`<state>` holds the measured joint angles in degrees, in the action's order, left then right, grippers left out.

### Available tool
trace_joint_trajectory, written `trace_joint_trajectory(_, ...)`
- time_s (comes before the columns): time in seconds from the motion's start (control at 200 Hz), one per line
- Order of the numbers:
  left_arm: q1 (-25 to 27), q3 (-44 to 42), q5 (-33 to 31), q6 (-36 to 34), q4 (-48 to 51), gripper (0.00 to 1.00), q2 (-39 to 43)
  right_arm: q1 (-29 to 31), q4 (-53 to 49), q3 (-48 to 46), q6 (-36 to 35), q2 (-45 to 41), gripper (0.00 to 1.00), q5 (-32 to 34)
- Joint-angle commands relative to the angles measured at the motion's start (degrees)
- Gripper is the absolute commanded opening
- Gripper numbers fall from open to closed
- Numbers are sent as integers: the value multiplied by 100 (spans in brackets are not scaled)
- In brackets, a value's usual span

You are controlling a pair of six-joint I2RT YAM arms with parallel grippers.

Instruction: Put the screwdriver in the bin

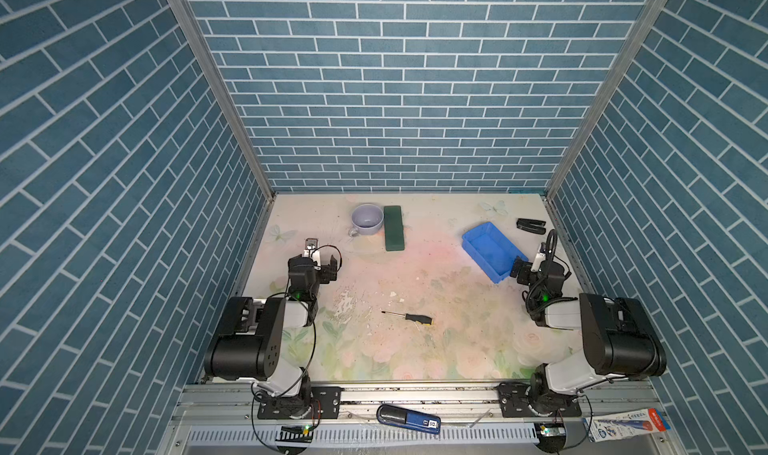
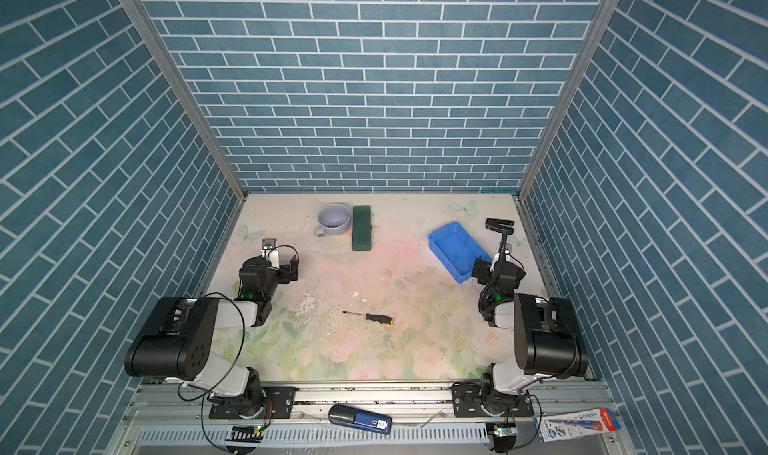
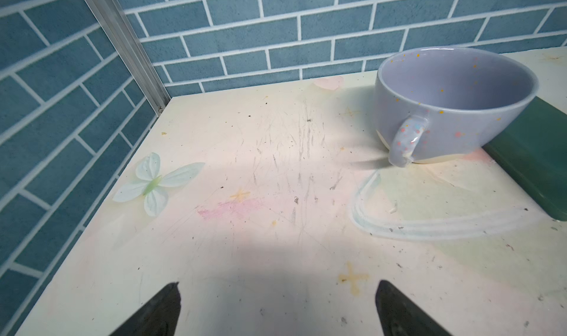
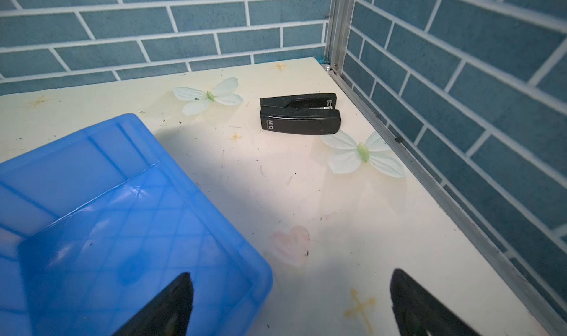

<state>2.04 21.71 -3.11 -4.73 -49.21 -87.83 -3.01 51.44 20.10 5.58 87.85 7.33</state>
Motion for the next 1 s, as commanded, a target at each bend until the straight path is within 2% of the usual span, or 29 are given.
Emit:
trace_joint_trajectory(0.0, -28, 26, 65, -1, -91, 100, 3, 19, -20, 126, 7, -6, 99, 59)
trace_joint_trajectory(0.765, -29, 30, -38, 21, -98, 100, 16, 18, 1, 97, -5, -60, 99, -8)
trace_joint_trajectory(0.86, -20, -89, -155, 69, -111, 100, 288, 21, 18, -30, 7, -296, 99, 30)
trace_joint_trajectory(0.995, 71, -39, -266, -26, 593, 100, 1057, 19, 382, -299, -28, -506, 98, 4)
